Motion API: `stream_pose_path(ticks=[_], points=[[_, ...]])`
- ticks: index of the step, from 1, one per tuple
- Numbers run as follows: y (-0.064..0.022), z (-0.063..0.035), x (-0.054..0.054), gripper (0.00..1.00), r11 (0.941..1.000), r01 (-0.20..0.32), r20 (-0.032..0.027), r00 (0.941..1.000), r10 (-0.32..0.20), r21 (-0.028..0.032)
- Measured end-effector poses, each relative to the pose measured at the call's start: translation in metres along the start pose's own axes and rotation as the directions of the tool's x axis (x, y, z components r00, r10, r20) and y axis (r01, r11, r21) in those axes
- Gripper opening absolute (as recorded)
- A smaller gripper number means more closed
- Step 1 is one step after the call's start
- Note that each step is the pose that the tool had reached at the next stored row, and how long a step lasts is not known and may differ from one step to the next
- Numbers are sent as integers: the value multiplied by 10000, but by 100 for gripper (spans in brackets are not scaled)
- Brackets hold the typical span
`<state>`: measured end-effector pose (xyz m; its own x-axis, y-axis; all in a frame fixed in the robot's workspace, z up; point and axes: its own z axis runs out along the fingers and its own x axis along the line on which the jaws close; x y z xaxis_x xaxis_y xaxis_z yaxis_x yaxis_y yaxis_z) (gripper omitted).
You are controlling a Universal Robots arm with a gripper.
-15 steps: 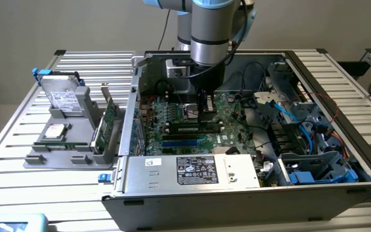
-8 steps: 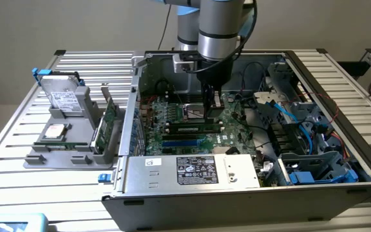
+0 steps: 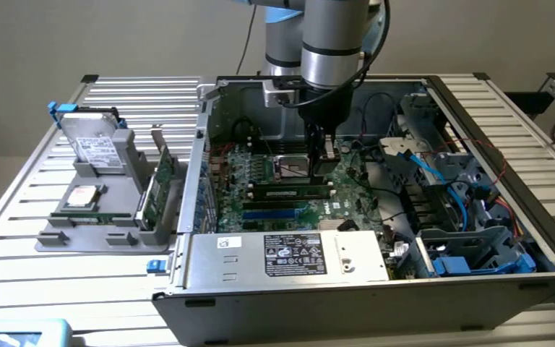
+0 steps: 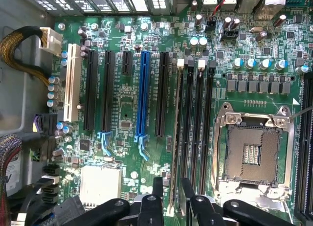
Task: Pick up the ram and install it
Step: 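Insert the ram into the slot, then press down the ram until it locks into place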
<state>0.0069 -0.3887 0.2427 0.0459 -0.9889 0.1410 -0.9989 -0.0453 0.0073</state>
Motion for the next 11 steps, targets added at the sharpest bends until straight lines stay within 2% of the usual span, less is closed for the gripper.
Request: stream_pose_path(ticks=[11], points=[[0,0,0,26,10000,-5,0,10000,5,0]])
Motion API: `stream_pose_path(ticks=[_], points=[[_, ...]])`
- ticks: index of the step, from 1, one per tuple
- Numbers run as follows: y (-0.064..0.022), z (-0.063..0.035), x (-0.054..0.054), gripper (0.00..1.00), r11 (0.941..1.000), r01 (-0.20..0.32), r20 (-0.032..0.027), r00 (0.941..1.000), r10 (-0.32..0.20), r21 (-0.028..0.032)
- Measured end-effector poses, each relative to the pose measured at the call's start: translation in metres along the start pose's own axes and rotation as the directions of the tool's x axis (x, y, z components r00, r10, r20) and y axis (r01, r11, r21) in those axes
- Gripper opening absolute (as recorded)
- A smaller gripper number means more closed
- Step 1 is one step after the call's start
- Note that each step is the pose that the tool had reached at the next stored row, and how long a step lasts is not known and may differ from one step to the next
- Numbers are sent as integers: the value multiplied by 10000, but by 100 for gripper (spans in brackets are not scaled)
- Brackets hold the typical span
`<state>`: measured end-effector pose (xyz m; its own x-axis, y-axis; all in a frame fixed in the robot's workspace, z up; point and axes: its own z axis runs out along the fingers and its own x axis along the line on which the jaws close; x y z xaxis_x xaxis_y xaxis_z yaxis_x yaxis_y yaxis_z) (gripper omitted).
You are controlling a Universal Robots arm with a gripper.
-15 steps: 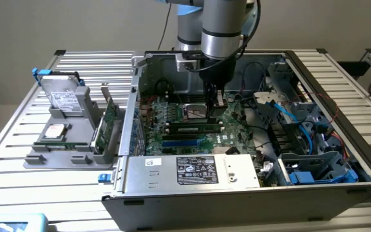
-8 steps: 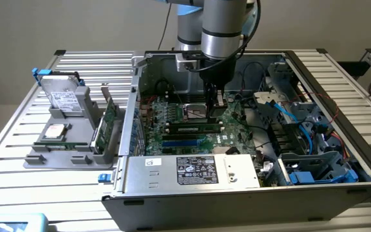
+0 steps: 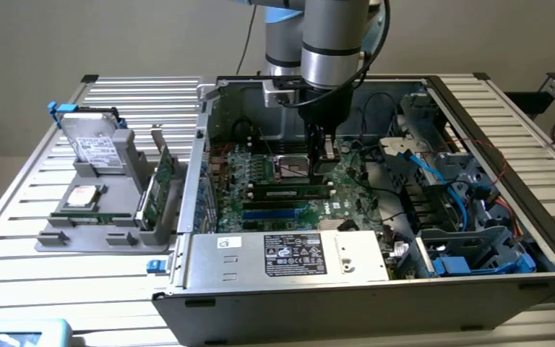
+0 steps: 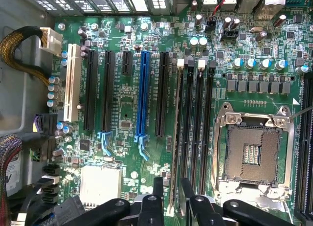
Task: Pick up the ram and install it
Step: 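Press down the ram until it locks into place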
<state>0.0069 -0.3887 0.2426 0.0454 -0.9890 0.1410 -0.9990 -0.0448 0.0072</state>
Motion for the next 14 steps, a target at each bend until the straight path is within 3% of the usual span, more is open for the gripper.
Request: stream_pose_path(ticks=[2,4,8,14], points=[[0,0,0,13,10000,-1,0,10000,1,-1],[0,0,0,11,10000,-8,0,10000,8,-2],[5,17,-3,11,9996,-268,-35,9996,268,-31],[7,44,-6,11,9970,-772,-67,9970,772,-6]])
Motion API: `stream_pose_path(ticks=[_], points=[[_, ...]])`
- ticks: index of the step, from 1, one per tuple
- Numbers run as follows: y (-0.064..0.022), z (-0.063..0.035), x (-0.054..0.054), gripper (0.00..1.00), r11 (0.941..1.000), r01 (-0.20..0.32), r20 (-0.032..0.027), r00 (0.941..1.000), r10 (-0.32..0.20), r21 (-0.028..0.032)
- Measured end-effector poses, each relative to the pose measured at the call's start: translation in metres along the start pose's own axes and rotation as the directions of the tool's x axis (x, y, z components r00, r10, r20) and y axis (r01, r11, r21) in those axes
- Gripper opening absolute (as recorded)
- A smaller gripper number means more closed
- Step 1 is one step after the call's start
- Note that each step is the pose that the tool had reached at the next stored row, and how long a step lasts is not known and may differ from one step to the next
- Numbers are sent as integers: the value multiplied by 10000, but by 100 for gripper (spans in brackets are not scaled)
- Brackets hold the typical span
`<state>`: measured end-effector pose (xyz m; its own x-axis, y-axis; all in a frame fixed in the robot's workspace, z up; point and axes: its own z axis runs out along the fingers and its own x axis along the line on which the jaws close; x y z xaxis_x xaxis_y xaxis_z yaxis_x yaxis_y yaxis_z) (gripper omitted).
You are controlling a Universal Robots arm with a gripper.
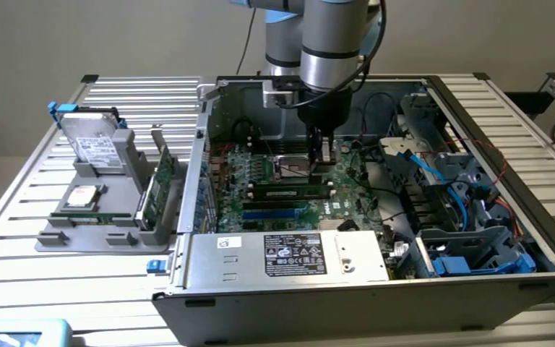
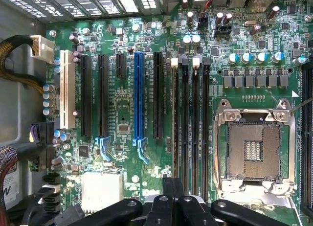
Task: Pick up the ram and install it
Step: 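Press down the ram until it locks into place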
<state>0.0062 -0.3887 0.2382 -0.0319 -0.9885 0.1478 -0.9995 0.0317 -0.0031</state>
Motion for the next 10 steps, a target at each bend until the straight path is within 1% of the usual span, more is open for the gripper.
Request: stream_pose_path(ticks=[3,10], points=[[36,16,-2,11,10000,-63,1,10000,63,-5],[42,60,-10,11,9999,-97,1,10000,97,37]])
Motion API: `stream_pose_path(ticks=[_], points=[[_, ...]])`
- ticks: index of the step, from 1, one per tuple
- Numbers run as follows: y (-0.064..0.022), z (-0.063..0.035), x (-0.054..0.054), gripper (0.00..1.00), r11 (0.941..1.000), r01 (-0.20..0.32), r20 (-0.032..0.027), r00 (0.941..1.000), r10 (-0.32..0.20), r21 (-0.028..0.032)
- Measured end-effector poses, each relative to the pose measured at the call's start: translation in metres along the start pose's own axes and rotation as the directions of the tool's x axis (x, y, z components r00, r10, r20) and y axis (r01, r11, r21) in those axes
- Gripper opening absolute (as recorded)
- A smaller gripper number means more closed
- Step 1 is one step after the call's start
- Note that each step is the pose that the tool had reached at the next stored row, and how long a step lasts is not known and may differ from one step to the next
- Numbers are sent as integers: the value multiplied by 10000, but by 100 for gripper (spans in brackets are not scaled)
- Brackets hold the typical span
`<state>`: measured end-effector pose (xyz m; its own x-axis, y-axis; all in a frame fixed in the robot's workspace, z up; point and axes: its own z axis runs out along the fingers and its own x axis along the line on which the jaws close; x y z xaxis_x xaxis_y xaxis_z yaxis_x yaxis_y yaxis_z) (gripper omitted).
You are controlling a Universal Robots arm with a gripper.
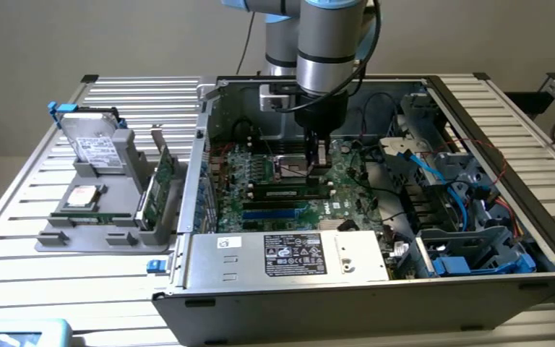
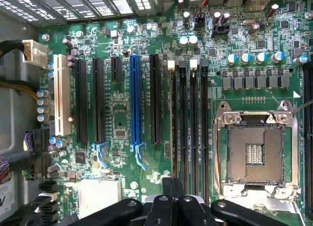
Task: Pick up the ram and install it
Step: 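Press down the ram until it locks into place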
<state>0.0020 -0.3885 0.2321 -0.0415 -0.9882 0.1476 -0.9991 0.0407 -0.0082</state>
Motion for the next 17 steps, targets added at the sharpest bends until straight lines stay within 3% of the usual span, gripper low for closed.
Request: stream_pose_path(ticks=[17], points=[[7,44,-11,11,10000,4,14,10000,-4,74]])
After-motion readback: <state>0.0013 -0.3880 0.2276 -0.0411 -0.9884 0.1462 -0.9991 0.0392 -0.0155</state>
